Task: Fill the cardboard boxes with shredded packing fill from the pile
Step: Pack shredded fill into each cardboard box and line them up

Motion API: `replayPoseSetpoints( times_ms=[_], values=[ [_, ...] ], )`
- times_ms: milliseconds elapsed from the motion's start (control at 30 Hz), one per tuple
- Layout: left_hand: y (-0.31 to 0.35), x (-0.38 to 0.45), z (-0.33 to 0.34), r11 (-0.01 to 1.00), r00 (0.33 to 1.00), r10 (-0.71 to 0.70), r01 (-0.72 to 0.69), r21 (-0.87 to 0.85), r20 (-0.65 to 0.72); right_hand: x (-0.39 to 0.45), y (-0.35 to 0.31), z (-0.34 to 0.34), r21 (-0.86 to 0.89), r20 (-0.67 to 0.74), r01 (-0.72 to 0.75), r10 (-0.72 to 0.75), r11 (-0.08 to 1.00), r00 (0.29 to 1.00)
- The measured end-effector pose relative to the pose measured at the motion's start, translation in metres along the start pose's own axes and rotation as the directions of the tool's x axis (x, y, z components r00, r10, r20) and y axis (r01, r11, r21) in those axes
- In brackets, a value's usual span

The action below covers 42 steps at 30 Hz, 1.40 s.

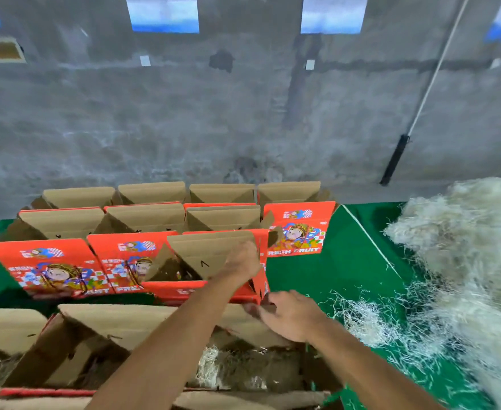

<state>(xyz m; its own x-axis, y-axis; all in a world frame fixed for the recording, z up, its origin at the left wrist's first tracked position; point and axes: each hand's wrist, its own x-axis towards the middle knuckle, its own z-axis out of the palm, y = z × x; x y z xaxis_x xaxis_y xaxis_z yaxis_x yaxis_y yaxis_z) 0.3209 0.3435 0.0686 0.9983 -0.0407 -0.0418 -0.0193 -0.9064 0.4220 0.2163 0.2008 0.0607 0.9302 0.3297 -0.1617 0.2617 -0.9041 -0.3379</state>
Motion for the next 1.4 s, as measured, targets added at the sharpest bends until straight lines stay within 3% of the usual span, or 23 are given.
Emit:
replayPoseSetpoints(
  times_ms=[67,133,233,433,500,667,933,1000,1167,1400],
  values=[
    [0.042,-0.011,0.008,0.999,0.999,0.042,-0.042,0.020,-0.033,-0.016,0.034,-0.016,0.047,-0.160,-0.066,0.072,0.997,0.984],
    [0.089,-0.020,0.023,0.997,0.997,0.079,-0.079,0.010,-0.020,-0.034,0.080,-0.029,0.202,-0.218,-0.090,0.134,0.975,0.967],
    [0.159,-0.032,0.054,0.996,0.996,0.084,-0.085,0.014,0.023,-0.072,0.153,-0.038,0.444,-0.121,-0.085,0.154,0.892,0.981],
    [0.291,-0.065,0.130,0.996,0.991,0.080,-0.085,0.041,0.106,-0.132,0.284,-0.033,0.625,0.078,-0.270,0.285,0.732,0.955],
    [0.321,-0.077,0.155,0.988,0.983,0.114,-0.127,0.088,0.144,-0.141,0.318,-0.026,0.685,0.076,-0.287,0.326,0.669,0.942],
    [0.356,-0.103,0.200,0.959,0.960,0.171,-0.213,0.185,0.221,-0.154,0.367,-0.015,0.786,0.058,-0.303,0.424,0.540,0.904],
    [0.349,-0.098,0.201,0.991,0.954,0.040,-0.075,0.107,0.297,-0.146,0.357,0.006,0.909,0.101,-0.240,0.379,0.341,0.920],
    [0.340,-0.091,0.198,0.992,0.950,0.015,-0.052,0.112,0.311,-0.138,0.355,0.013,0.892,0.110,-0.259,0.378,0.370,0.919],
    [0.323,-0.068,0.170,0.980,0.973,0.035,-0.078,0.184,0.227,-0.115,0.356,0.043,0.632,0.216,-0.437,0.395,0.640,0.893],
    [0.299,-0.034,0.148,0.966,0.981,0.016,-0.064,0.250,0.192,-0.072,0.330,0.097,0.656,0.216,-0.361,0.293,0.663,0.931]
  ],
)
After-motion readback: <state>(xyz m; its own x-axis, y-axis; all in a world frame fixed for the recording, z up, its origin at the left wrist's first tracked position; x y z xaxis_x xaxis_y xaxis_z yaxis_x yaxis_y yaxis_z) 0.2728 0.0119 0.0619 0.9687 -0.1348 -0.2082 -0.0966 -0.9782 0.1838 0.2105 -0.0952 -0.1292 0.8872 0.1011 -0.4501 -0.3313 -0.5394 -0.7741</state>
